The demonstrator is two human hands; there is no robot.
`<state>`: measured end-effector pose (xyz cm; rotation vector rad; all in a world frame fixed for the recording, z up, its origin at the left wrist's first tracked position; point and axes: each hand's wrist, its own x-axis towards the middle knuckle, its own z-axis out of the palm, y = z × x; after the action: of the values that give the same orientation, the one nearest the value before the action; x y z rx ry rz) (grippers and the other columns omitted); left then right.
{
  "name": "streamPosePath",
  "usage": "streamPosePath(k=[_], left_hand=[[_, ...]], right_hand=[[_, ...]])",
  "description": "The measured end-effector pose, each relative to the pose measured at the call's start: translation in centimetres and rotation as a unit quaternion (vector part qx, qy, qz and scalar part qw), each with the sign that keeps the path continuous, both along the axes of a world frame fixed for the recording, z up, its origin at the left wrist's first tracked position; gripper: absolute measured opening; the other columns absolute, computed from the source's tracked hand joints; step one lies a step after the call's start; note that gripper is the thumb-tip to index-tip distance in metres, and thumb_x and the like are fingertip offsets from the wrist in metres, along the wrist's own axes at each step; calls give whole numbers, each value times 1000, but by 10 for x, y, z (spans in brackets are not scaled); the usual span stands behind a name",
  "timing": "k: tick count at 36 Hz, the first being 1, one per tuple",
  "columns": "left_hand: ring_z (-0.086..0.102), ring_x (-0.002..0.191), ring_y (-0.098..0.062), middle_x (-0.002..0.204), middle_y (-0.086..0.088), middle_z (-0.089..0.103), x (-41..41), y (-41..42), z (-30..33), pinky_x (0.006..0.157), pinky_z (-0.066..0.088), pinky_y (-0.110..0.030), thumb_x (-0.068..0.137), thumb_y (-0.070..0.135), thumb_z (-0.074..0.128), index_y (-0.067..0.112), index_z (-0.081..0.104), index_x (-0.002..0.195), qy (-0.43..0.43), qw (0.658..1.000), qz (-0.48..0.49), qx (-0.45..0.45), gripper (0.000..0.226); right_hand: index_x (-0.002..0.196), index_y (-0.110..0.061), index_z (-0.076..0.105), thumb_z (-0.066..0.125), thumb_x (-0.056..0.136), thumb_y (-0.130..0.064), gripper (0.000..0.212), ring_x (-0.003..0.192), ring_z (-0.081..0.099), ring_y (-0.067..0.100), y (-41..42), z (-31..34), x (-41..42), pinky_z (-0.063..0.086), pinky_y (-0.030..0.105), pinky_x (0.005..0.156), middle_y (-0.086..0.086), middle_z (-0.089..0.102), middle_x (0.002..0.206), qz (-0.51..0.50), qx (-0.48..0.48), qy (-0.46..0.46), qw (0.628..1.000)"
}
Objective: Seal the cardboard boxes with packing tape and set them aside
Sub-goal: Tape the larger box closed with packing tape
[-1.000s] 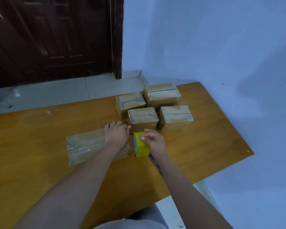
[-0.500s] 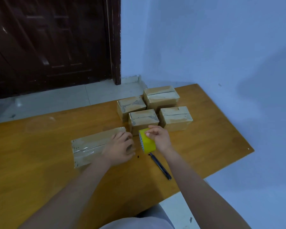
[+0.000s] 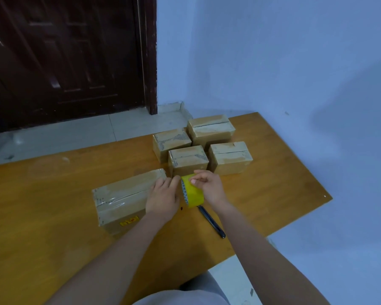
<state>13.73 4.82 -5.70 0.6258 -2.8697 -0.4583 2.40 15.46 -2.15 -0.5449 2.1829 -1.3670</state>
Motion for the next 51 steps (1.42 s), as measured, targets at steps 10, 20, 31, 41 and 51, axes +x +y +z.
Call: streamPosePath(k=[10,20,31,41,51], left_hand=[[37,115,-24,121,-2,50,-11,9,6,97,30,-32,91,20,49,14,44,120,-26,998,53,11,30],[56,78,-25,78,-1,61,11,-1,9,62,48,-33,44,8,84,14,55,80,-30,999,16,-18,46],[31,70,-13,66,12,49,99,-31,7,57,33,-24,47,9,72,27,54,54,-5,995,-65,-69,26],[61,66,-22,71,1,69,138,-50,36,90,46,-29,64,18,35,20,67,64,-91,991,13,97,33],[0,144,-35,157,-15,-3,104,-73,57,109,21,-56,85,72,42,7,1,150,-194,870,404,205,101]], right_hand=[[91,-5,72,64,85,-4,10,109,51,14,-4,5,0,40,29,95,6,56,125,7,-8,2,1000],[90,-6,73,66,85,-5,9,114,52,20,-18,14,4,40,33,99,9,58,123,31,2,12,999],[82,-11,68,64,86,-3,10,103,55,19,-50,27,19,42,38,98,-7,60,97,32,-17,-37,999],[86,-5,64,62,86,2,7,122,49,29,-100,33,49,39,38,101,14,53,133,79,-47,-66,994],[72,-18,66,66,84,-1,21,116,53,26,-126,32,68,40,36,99,10,59,123,110,-35,-37,993]])
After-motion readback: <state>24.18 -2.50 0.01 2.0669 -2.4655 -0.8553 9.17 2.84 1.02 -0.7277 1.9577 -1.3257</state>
